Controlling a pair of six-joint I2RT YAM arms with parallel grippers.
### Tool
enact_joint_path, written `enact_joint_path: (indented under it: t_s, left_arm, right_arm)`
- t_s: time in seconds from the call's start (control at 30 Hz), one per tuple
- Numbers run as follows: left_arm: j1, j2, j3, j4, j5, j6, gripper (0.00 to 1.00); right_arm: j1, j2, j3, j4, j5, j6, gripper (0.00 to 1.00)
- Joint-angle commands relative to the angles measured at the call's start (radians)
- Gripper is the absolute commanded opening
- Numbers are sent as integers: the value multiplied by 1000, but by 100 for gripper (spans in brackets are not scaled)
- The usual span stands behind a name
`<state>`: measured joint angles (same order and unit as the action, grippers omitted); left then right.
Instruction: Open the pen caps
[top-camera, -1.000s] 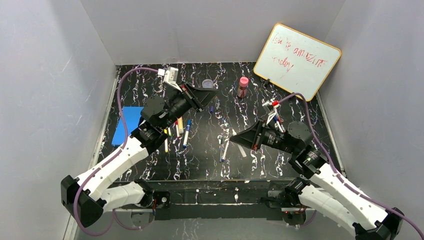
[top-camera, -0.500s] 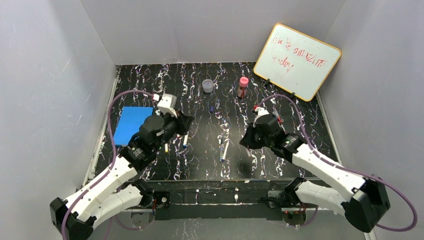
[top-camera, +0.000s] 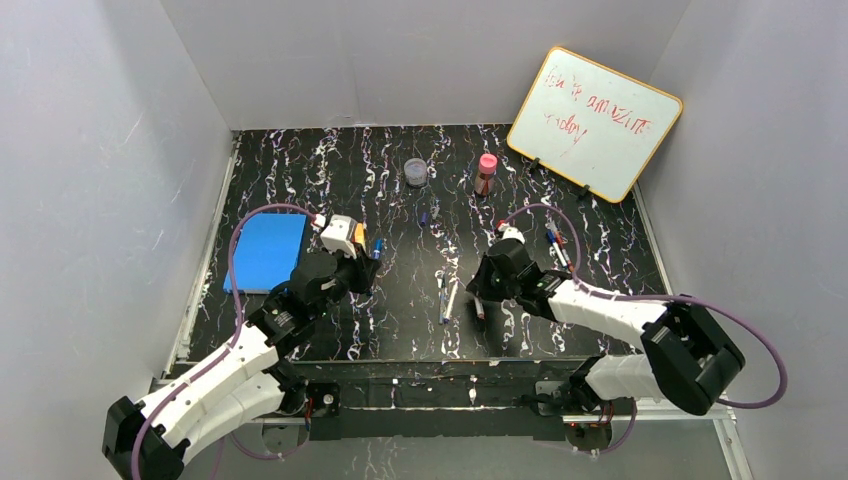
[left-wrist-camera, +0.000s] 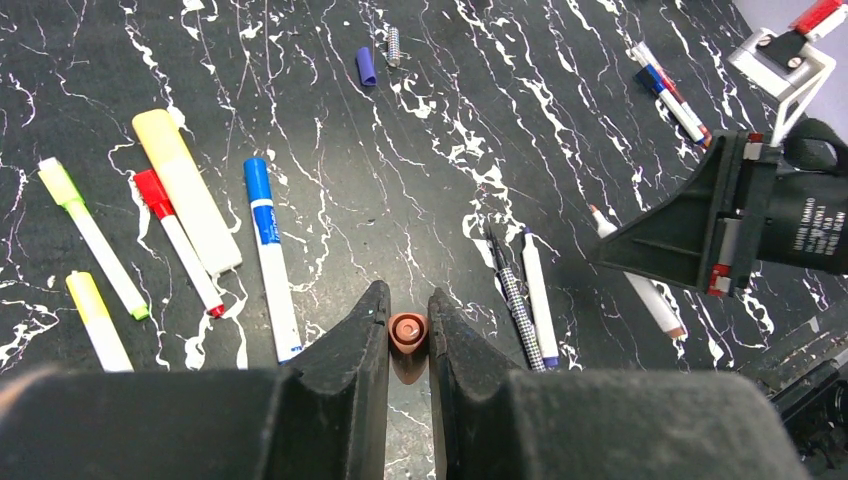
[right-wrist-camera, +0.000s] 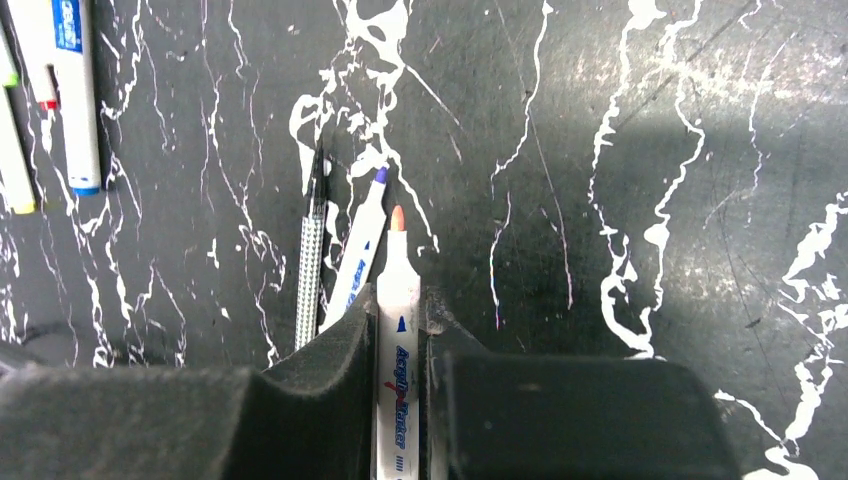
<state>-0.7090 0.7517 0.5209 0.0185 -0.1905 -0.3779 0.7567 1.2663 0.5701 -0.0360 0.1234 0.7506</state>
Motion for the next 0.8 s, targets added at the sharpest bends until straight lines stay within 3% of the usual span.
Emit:
enact_joint_path:
  t_s: [0.0, 0.4, 0.6, 0.77]
  left_arm:
    - [-3, -8, 7, 31, 6, 3, 0]
    - [-1, -24, 13, 26, 14, 15, 0]
    - [-2, -27, 14, 24, 17, 17, 0]
    - [-3, -28, 14, 26, 20, 16, 0]
  right_arm:
    - [20, 39, -10, 146, 111, 54, 1]
    - [72, 178, 25, 154, 173, 120, 2]
    - [92, 185, 27, 121, 198, 148, 23]
    - [98, 169, 17, 99, 203, 167, 31]
